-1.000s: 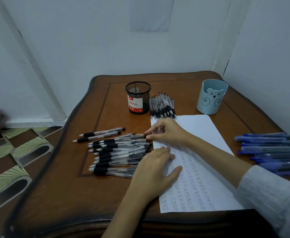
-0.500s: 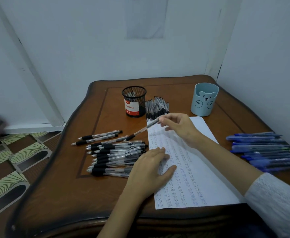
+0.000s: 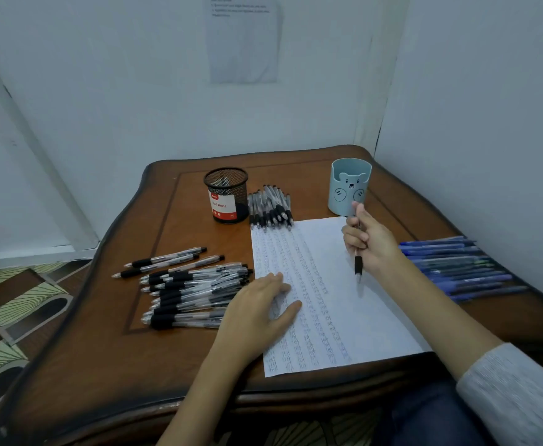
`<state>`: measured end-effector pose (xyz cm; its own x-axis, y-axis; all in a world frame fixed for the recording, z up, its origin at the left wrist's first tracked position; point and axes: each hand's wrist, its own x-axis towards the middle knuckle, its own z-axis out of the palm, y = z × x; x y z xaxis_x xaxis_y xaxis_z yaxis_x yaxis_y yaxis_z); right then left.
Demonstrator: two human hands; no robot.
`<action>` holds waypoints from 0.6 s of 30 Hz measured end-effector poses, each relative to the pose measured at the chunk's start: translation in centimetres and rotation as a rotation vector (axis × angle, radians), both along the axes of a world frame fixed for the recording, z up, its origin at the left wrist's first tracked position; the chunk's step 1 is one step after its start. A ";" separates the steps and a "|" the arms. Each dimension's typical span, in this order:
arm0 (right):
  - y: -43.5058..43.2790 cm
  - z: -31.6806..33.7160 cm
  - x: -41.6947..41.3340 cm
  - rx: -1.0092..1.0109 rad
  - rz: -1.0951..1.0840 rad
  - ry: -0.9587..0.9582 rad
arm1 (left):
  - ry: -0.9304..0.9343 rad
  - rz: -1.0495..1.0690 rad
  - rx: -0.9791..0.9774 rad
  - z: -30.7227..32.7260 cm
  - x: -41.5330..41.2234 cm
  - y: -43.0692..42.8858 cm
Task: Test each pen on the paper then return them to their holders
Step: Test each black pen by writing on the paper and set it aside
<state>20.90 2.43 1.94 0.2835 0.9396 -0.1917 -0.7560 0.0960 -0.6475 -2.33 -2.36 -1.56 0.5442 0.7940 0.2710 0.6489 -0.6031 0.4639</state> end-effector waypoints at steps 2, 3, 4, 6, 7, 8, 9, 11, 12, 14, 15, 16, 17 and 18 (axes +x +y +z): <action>-0.7 -0.2 0.2 -0.009 0.007 -0.033 | 0.010 0.006 -0.006 0.0 0.0 0.0; -1.1 -0.2 0.2 -0.026 0.008 -0.058 | 0.012 0.009 -0.007 0.0 0.0 -0.1; -1.4 -0.3 0.2 -0.045 0.008 -0.074 | 0.011 0.012 -0.008 0.0 0.1 -0.1; -1.9 -0.6 0.0 -0.090 0.009 -0.103 | 0.014 0.017 -0.009 0.1 0.1 -0.2; -2.2 -0.7 -0.1 -0.105 0.014 -0.121 | 0.015 0.018 -0.013 0.1 0.1 -0.2; -2.4 -0.8 -0.3 -0.106 0.025 -0.130 | 0.016 0.019 -0.015 0.0 0.0 -0.2; -2.6 -0.9 -0.5 -0.098 0.038 -0.133 | 0.016 0.019 -0.016 0.0 0.0 -0.2; -3.1 -0.8 -0.9 -0.093 0.066 -0.158 | 0.015 0.019 -0.015 0.0 0.0 -0.3; -3.3 -0.7 -1.0 -0.100 0.074 -0.186 | 0.013 0.019 -0.015 0.0 0.0 -0.3; -3.6 -0.7 -1.0 -0.116 0.102 -0.202 | 0.008 0.017 -0.011 0.0 0.0 -0.3; -3.7 -0.7 -0.9 -0.112 0.133 -0.163 | 0.007 0.018 -0.008 -0.1 0.0 -0.3; -3.9 -0.7 -1.0 -0.103 0.172 -0.098 | 0.007 0.020 -0.005 -0.1 0.0 -0.3; -4.1 -0.8 -1.0 -0.093 0.205 -0.032 | 0.007 0.022 -0.003 -0.1 0.0 -0.3; -4.3 -0.8 -1.1 -0.090 0.231 -0.002 | 0.006 0.023 -0.001 -0.1 0.0 -0.3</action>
